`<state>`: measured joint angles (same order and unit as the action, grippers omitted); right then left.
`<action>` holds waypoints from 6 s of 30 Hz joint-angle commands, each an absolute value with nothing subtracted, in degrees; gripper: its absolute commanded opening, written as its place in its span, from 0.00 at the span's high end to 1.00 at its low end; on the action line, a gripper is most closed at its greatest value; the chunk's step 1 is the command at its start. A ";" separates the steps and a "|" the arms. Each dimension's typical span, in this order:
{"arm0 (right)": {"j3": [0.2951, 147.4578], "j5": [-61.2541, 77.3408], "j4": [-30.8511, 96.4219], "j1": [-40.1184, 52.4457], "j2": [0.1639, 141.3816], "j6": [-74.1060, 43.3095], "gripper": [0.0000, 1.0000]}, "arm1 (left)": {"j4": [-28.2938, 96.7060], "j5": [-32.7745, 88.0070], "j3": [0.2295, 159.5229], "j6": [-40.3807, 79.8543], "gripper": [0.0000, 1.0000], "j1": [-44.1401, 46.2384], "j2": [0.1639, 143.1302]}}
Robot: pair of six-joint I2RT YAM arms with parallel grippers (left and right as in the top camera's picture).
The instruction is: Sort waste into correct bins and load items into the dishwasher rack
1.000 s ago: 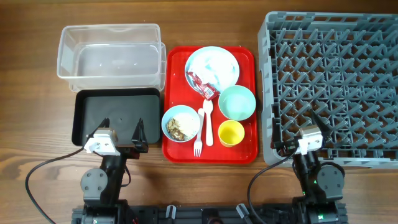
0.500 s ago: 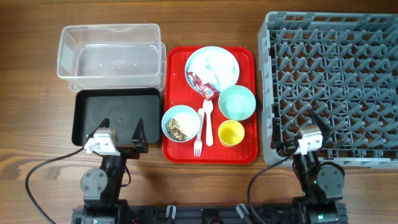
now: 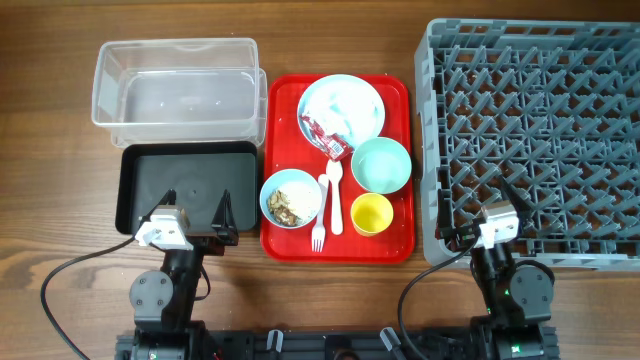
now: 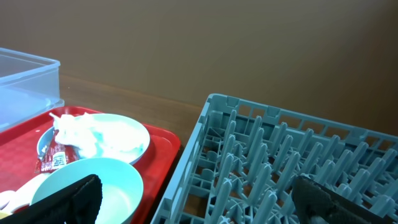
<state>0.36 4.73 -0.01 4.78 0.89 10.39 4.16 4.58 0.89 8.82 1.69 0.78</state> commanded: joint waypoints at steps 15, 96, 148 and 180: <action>0.30 6.52 -0.40 4.54 0.21 10.31 0.00 | 4.08 4.23 0.32 7.70 0.00 1.15 0.45; 64.64 37.63 41.91 4.54 62.50 -3.05 0.00 | 55.02 16.29 95.68 9.82 0.00 22.11 97.91; 64.49 35.46 49.60 4.54 63.99 -4.71 0.00 | 29.78 -14.44 95.68 53.19 0.01 35.68 127.26; 64.49 35.46 49.82 4.54 64.29 -5.10 0.00 | 31.22 -14.92 95.70 46.44 0.96 35.42 122.78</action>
<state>63.18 35.94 49.76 4.67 63.81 -4.56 29.98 -14.28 95.44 49.89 36.03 128.95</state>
